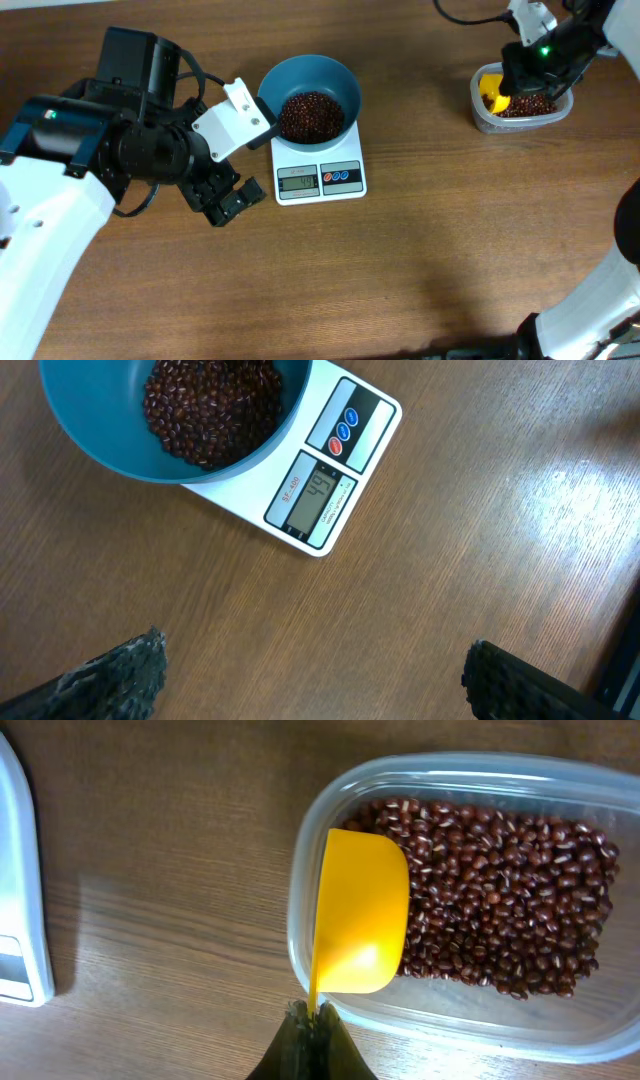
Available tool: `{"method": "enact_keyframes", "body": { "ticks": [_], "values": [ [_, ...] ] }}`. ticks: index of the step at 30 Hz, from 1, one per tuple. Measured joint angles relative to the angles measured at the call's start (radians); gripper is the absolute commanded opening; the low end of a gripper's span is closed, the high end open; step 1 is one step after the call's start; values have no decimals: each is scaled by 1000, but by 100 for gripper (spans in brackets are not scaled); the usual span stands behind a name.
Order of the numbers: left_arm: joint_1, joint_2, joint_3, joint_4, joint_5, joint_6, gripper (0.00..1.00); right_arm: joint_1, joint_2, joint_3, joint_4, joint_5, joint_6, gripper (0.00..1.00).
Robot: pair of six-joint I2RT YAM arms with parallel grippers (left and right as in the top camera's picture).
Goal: Scoop item into bowl and weigh 50g on scale
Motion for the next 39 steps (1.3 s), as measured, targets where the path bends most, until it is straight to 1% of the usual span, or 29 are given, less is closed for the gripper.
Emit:
{"method": "enact_keyframes", "body": {
  "ticks": [4, 5, 11, 14, 18, 23, 26, 32, 39],
  "values": [
    [0, 0, 0, 0, 0, 0, 99, -55, 0, 0, -1, -43, 37, 4],
    [0, 0, 0, 0, 0, 0, 99, -89, 0, 0, -1, -48, 42, 4],
    [0, 0, 0, 0, 0, 0, 99, -155, 0, 0, 11, -92, 44, 4],
    [0, 0, 0, 0, 0, 0, 99, -158, -4, -1, 48, -103, 44, 4],
    [0, 0, 0, 0, 0, 0, 99, -158, -42, 4, 39, -105, 44, 4],
    [0, 0, 0, 0, 0, 0, 99, -158, -45, 6, 36, -101, 44, 4],
    [0, 0, 0, 0, 0, 0, 99, -151, -45, 6, 32, -67, 44, 4],
    [0, 0, 0, 0, 0, 0, 99, -73, -55, 15, 20, -7, 39, 4],
    [0, 0, 0, 0, 0, 0, 99, -68, -64, 15, 9, -8, 37, 4]
  ]
}}
